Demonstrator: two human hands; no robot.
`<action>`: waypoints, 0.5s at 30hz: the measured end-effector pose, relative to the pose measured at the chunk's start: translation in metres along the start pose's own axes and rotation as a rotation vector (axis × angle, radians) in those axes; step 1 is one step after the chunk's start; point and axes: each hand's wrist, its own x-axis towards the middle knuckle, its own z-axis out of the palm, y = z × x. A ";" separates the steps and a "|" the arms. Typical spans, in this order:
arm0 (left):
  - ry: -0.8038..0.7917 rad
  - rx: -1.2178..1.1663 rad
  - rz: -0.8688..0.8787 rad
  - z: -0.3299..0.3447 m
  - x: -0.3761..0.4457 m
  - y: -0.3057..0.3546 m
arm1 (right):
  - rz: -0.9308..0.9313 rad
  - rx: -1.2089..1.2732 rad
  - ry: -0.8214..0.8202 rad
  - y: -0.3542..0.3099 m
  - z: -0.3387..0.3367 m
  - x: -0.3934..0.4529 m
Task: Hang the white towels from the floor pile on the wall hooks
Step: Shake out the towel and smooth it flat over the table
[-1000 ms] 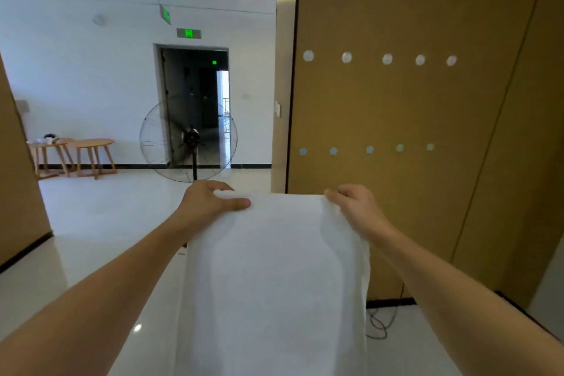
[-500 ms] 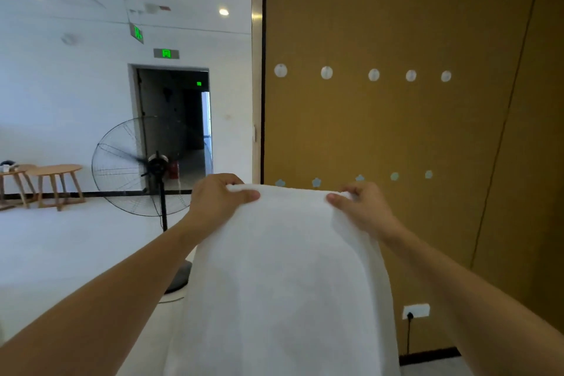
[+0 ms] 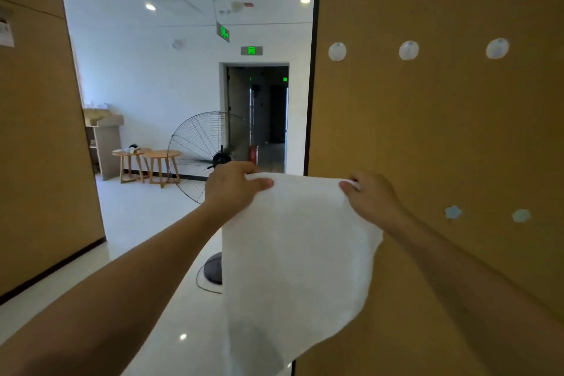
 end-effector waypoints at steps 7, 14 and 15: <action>0.043 0.137 0.156 0.041 0.094 0.009 | -0.006 0.028 0.057 0.015 0.004 0.087; 0.204 0.195 0.433 0.052 0.193 0.063 | -0.143 0.091 0.278 0.022 -0.033 0.194; 0.239 0.230 0.488 0.054 0.207 0.070 | -0.190 0.102 0.318 0.021 -0.039 0.208</action>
